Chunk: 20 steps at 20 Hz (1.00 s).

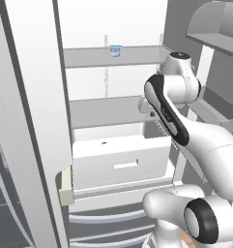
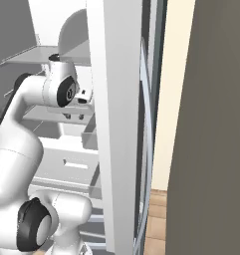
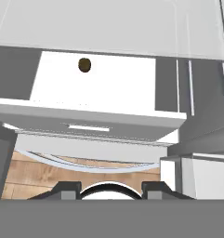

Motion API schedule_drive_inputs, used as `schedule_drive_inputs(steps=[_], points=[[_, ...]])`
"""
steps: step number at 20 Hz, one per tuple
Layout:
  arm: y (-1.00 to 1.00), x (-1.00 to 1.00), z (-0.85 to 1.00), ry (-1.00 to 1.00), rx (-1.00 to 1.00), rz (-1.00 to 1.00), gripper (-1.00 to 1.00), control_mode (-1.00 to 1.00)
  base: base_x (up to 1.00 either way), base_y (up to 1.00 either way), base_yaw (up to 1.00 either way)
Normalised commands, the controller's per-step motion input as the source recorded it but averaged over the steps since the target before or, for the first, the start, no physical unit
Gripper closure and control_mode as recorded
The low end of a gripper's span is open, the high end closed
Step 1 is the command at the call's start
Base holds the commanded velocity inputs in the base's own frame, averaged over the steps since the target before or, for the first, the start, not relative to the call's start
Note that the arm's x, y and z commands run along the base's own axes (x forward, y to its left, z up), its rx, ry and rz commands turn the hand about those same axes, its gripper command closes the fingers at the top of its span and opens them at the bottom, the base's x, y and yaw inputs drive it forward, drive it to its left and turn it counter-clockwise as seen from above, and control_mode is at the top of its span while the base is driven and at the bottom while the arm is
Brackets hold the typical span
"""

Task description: Fully open the fridge drawer.

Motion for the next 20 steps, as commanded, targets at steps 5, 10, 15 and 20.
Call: schedule_drive_inputs(steps=[5, 10, 15, 20], points=[[0.44, -0.12, 0.00, 0.00, 0.00, 0.08, -1.00, -1.00, 0.00, 0.00, 0.00], [0.68, -0.02, -0.07, 0.01, -0.02, 0.18, -1.00, -1.00, 0.00, 0.00, 0.00], [0.21, -0.03, -0.12, 0.06, -0.06, 0.14, -1.00, -1.00, 0.00, 0.00, 0.00], [0.02, 0.00, -0.50, 0.00, -0.14, 0.15, -1.00, -1.00, 0.00, 0.00, 0.00]])
